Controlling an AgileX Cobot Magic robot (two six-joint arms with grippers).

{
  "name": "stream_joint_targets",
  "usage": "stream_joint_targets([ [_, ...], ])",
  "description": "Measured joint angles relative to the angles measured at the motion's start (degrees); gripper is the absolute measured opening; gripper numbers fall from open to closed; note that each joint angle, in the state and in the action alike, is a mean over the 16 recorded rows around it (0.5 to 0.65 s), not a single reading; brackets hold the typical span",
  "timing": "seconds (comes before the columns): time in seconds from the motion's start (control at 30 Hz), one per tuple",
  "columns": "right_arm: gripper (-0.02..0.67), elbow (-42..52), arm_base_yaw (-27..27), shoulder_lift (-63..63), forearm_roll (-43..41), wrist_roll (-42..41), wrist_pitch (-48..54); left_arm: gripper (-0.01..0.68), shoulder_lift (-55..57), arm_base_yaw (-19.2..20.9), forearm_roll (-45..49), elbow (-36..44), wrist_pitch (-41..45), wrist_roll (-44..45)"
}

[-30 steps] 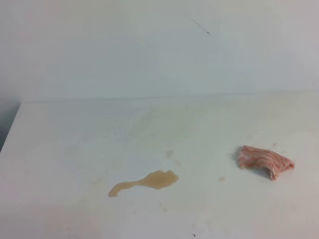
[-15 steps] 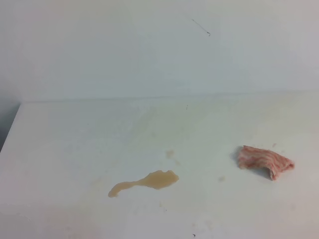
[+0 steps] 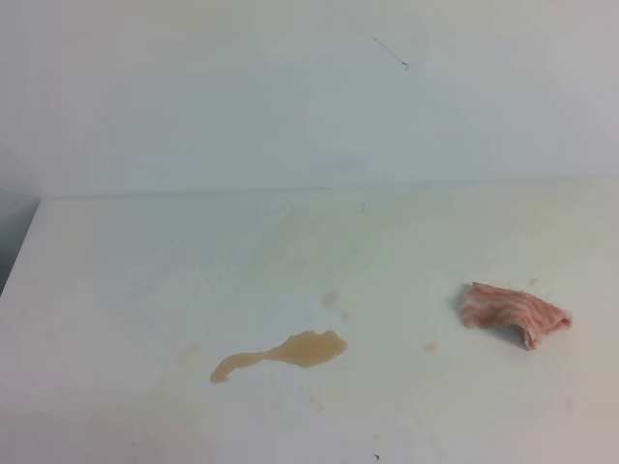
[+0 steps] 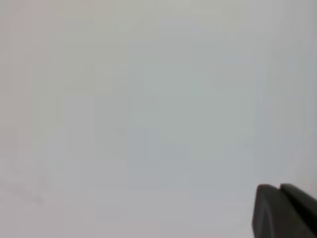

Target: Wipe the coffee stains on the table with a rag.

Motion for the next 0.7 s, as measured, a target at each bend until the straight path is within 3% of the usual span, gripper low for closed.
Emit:
stream_joint_targets([
  [0.37,-0.004,-4.5,0.0,0.0,-1.0,-1.4,-22.5,0.001,0.1,0.0,0.0,0.0,0.0,0.0],
  [0.7,-0.004,-18.8,0.0,1.8,-9.8,-8.3,-19.5,0.001,0.0,0.0,-0.1,0.0,0.0,0.0],
])
